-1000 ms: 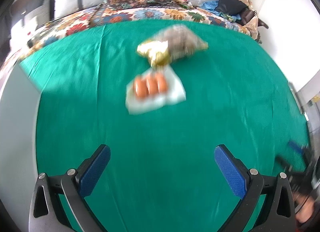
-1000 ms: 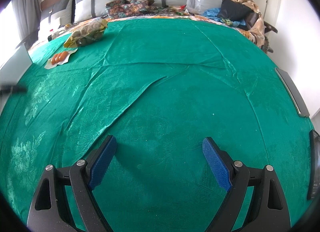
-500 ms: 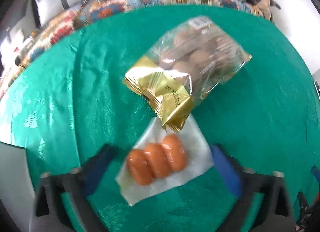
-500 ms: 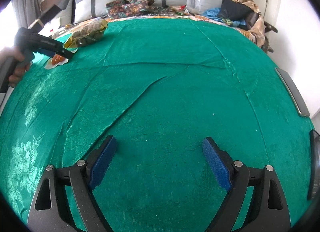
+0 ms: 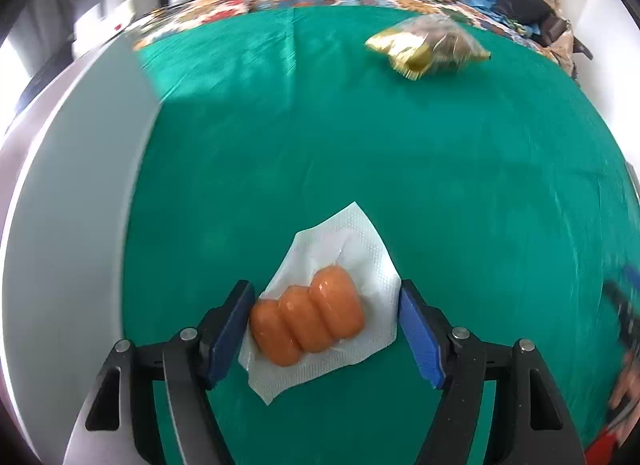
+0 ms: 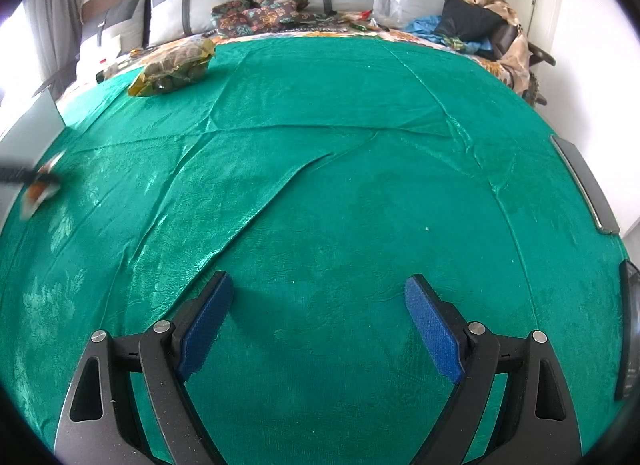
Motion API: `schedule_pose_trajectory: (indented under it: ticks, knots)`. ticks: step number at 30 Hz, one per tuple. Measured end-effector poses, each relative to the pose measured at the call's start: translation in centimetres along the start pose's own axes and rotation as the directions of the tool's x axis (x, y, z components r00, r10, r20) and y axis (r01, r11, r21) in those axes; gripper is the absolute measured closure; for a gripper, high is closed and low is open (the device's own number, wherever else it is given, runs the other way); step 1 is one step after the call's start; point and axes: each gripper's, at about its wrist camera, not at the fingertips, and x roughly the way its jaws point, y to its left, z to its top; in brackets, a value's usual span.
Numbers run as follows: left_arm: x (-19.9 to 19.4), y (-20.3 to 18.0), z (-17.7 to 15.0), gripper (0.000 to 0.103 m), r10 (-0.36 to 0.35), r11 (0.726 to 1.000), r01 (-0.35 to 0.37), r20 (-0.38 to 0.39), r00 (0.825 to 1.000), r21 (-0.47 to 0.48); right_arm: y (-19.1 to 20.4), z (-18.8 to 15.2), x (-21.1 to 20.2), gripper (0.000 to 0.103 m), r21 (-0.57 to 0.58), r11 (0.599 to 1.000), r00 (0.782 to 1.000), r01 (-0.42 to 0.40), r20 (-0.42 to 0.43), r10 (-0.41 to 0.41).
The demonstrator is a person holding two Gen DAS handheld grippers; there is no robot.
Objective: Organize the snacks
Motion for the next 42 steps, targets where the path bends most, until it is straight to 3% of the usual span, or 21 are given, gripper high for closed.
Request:
schedule_pose_trajectory:
  ticks: [4,10,14,17,21,42]
  knots:
    - [-0.3,2.1,-3.1,0.015,-0.1,0.994,0.102,0.043,0.994,-0.041,0.0,0.0,0.0,0.014,0.0,1.0,1.0,0.0,0.0,0.0]
    - [0.7,1.7,-4.1,0.0,-0.04,0.992,0.026,0.117,0.992,0.121,0.0,0.0,0.0,0.013,0.0,1.0,1.0,0.001,0.0,-0.001]
    - [0.7,2.4,-4.6,0.0,-0.051,0.995,0.033,0.207,0.977,0.093,0.0,0.0,0.0,0.013,0.0,1.0,1.0,0.0,0.0,0.0]
    - [0.9,2.6,-4.2,0.0,-0.031,0.998,0.017,0.215,0.976,0.067,0.0,0.0,0.0,0.013,0.0,1.0,1.0,0.0,0.0,0.0]
    - [1.0,4.0,-4.0,0.0,0.046,0.998,-0.033,0.218,0.975,-0.06,0.0,0.0,0.0,0.013,0.0,1.0,1.0,0.0,0.0,0.0]
    - [0.9,3.9,-4.2,0.0,0.059,0.997,-0.045,0.218,0.974,-0.069,0.1,-0.1,0.0,0.013,0.001,1.0,1.0,0.0,0.0,0.0]
